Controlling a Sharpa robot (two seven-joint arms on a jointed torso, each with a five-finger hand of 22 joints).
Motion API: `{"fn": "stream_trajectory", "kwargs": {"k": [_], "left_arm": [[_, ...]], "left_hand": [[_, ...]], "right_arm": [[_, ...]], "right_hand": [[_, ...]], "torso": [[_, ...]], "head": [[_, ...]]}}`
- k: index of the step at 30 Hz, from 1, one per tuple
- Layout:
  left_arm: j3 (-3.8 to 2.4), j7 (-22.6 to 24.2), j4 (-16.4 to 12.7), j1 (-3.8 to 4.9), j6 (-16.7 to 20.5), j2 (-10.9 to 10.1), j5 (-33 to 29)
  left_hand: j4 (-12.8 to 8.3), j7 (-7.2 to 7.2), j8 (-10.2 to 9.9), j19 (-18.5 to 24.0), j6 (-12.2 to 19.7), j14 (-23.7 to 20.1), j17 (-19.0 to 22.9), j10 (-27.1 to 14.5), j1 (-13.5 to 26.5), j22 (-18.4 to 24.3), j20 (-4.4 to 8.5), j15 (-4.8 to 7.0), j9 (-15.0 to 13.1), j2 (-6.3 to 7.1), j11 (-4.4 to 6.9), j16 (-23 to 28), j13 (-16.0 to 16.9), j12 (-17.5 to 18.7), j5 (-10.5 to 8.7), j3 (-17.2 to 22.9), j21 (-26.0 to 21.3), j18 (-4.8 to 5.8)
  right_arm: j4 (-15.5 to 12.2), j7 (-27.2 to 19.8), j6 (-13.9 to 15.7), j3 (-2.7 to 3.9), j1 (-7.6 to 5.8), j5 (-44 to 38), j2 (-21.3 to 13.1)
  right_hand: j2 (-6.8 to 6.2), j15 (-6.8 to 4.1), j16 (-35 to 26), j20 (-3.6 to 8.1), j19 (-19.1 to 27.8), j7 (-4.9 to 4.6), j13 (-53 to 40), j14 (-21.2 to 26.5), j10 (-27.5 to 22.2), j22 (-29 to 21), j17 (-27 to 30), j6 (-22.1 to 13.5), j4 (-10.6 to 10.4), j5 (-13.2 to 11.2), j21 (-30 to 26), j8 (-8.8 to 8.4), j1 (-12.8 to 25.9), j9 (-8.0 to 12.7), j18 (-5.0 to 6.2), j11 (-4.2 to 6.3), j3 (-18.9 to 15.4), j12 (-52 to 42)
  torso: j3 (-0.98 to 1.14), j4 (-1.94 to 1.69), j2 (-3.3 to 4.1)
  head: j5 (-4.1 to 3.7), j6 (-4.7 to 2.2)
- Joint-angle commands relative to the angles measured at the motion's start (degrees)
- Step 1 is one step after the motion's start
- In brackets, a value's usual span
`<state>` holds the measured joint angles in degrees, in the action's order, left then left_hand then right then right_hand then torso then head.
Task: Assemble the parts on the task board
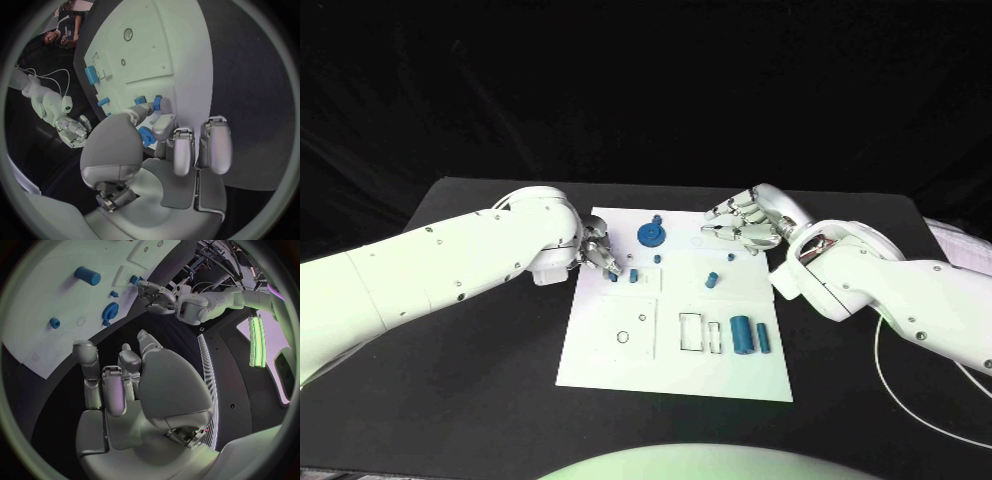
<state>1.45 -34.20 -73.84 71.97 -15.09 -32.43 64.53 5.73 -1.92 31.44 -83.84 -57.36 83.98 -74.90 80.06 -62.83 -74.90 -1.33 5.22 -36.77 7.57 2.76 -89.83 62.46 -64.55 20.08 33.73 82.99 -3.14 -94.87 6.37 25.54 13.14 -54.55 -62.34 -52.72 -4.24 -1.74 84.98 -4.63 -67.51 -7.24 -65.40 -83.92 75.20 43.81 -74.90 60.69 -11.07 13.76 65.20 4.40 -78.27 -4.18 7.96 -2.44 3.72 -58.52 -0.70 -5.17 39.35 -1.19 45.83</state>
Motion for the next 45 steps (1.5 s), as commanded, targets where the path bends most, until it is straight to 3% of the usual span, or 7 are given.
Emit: {"fn": "stream_trajectory", "kwargs": {"k": [1, 19, 25, 34, 41, 43, 45], "left_arm": [[0.25, -0.8, 0.0, -0.34, -2.4, 0.3, -0.4], [0.23, -1.7, 1.2, -0.34, -2.3, 0.6, -0.4], [0.09, -1.3, 0.9, -0.35, -0.6, 0.1, -0.4], [-0.08, 1.9, -1.1, -0.33, 7.0, -1.7, -1.8], [-0.09, 8.1, -1.9, -0.31, 18.1, -2.9, -6.4], [-0.07, 13.0, -1.8, -0.30, 21.2, -3.3, -9.4], [-0.06, 17.7, -1.7, -0.30, 23.6, -3.5, -12.3]], "left_hand": [[0.1, 0.84, -0.4, -2.1, -1.3, 6.0, -15.1, 0.3, 0.7, -8.2, 0.41, 0.34, 0.0, 0.06, 0.01, -0.2, 0.1, -0.2, 0.16, -0.6, 0.4, 1.06], [4.4, 0.98, -2.1, -2.1, -3.5, 6.0, -15.1, 0.4, 5.5, -8.4, 0.56, 0.44, 1.5, 0.87, 0.09, -0.2, 0.2, 0.4, -0.18, -12.9, 0.2, 1.07], [6.3, 0.95, -2.5, -2.1, -3.8, 6.0, -15.1, 0.4, 5.3, -8.4, 0.53, 0.43, 2.2, -0.05, 0.05, -0.2, 0.2, 0.6, -6.60, -18.4, 0.1, 1.04], [8.9, 0.88, -2.7, -1.9, -3.8, 6.0, -15.1, 0.1, 4.2, -8.0, 0.53, 0.40, 2.8, -1.12, -0.02, -0.2, -0.4, 1.4, -10.54, -23.4, -0.5, 0.90], [10.9, -0.38, -3.9, 1.6, -0.7, 5.6, -13.7, -6.1, 3.5, -2.5, -0.01, -0.23, 3.7, -3.38, -1.09, 0.7, -11.9, 13.2, -10.72, -27.0, -6.8, -0.75], [11.0, -1.21, -4.5, 5.2, 1.2, 4.1, -8.9, -10.9, 2.9, 3.1, -0.52, -0.81, 4.4, -4.27, -1.84, 4.4, -19.4, 21.1, -10.57, -28.4, -13.5, -2.25], [11.1, -2.21, -5.2, 9.1, 3.0, 2.2, -3.5, -13.1, 1.7, 9.1, -1.15, -1.52, 5.1, -5.08, -2.62, 8.9, -20.7, 22.9, -10.21, -29.2, -20.8, -3.71]], "right_arm": [[-0.1, -0.5, -0.6, 0.00, 0.05, -0.2, 0.1], [0.0, -0.8, -0.2, 0.00, 0.10, -0.2, 0.2], [0.0, -0.8, 0.0, 0.00, 0.15, -0.2, 0.2], [0.0, -0.8, 0.2, 0.00, 0.29, -0.2, 0.1], [0.0, -0.9, 0.4, 0.00, 0.33, -0.3, 0.2], [0.0, -0.9, 0.5, 0.00, 0.35, -0.3, 0.1], [0.1, -0.9, 0.5, 0.00, 0.37, -0.3, 0.2]], "right_hand": [[0.20, 0.03, -0.2, 0.13, 0.3, -0.03, 0.1, -4.2, -0.4, 0.0, -7.0, 0.2, -0.3, 0.4, -0.3, 0.03, 0.3, 0.0, 0.52, 0.10, 0.1, 0.3], [0.25, 0.03, -0.2, 0.13, 0.4, -0.04, 0.2, -4.2, -0.5, -0.2, -6.9, 0.2, -0.4, 0.5, -0.4, 0.03, 0.4, 0.0, 0.54, 0.10, 0.1, 0.4], [0.32, 0.03, -0.3, 0.13, 0.4, -0.05, 0.2, -4.2, -0.5, -0.2, -6.9, 0.2, -0.5, 0.6, -0.4, 0.00, 0.4, 0.1, 0.54, 0.09, 0.1, 0.4], [0.33, 0.03, -0.3, 0.13, 0.4, -0.05, 0.2, -4.2, -0.5, -0.2, -6.9, 0.2, -0.5, 0.6, -0.4, 0.00, 0.4, 0.1, 0.54, 0.09, 0.1, 0.4], [0.38, 0.04, -0.3, 0.13, 0.4, -0.08, 0.4, -4.1, -0.5, -0.4, -6.8, 0.0, -0.7, 0.8, -0.5, -0.08, 0.5, 0.1, 0.57, 0.07, 0.1, 0.5], [0.40, 0.04, -0.4, 0.13, 0.4, -0.09, 0.4, -4.1, -0.5, -0.4, -6.7, 0.0, -0.7, 0.9, -0.5, -0.10, 0.5, 0.1, 0.56, 0.07, 0.1, 0.5], [0.40, 0.04, -0.4, 0.13, 0.4, -0.09, 0.4, -4.1, -0.5, -0.4, -6.7, 0.0, -0.7, 0.9, -0.5, -0.10, 0.5, 0.1, 0.56, 0.07, 0.1, 0.5]], "torso": [[-0.04, -0.05, 0.01], [-0.09, -0.02, -0.02], [-0.09, 0.03, -0.01], [-0.06, -0.10, -0.09], [-0.09, -0.07, -0.04], [-0.07, -0.08, -0.03], [-0.03, -0.07, -0.02]], "head": [[-0.05, 0.06], [-0.11, 0.21], [-0.22, 0.18], [-0.39, 0.15], [-0.63, -0.12], [-0.63, -0.11], [-0.53, -0.13]]}}
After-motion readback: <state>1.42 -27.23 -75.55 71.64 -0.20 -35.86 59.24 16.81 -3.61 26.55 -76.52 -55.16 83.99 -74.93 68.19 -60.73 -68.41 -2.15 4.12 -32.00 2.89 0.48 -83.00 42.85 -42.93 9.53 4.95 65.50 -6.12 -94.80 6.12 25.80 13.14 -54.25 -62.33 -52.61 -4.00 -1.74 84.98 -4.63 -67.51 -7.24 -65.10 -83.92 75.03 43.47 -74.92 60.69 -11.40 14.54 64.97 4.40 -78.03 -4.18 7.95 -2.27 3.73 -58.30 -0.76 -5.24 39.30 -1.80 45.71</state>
